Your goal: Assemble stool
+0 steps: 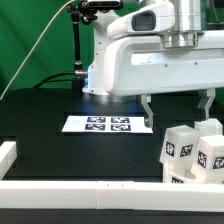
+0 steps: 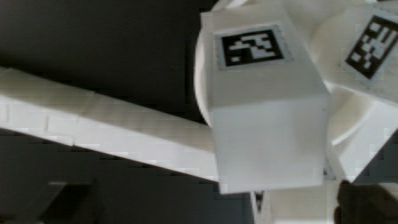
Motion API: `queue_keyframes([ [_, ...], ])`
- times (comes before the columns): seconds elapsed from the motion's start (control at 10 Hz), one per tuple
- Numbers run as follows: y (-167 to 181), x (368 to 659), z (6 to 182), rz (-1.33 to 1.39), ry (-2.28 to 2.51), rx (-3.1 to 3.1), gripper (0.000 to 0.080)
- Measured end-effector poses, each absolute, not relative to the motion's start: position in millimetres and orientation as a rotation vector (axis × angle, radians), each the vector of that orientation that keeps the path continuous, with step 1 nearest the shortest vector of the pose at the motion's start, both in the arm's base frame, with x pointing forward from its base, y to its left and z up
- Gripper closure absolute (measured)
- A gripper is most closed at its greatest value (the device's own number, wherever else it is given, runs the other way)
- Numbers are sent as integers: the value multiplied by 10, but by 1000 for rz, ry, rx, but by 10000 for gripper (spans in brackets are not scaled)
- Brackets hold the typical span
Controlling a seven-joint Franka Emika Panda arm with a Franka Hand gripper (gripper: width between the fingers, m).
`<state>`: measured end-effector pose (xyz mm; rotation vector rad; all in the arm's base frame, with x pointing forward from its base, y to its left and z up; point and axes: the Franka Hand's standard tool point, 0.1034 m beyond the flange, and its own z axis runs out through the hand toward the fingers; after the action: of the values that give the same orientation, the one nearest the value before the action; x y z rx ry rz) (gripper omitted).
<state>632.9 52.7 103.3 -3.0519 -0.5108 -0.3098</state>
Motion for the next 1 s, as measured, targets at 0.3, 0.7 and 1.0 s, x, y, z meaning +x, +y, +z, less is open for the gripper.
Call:
queue_keyframes([
  [0.3,542,6248,967,-285,-515,-3050,150],
  [0.7,591,6131,848,-301,-530,-3055,150],
  [1.0,564,6120,796,-306,-524,-3061,150],
])
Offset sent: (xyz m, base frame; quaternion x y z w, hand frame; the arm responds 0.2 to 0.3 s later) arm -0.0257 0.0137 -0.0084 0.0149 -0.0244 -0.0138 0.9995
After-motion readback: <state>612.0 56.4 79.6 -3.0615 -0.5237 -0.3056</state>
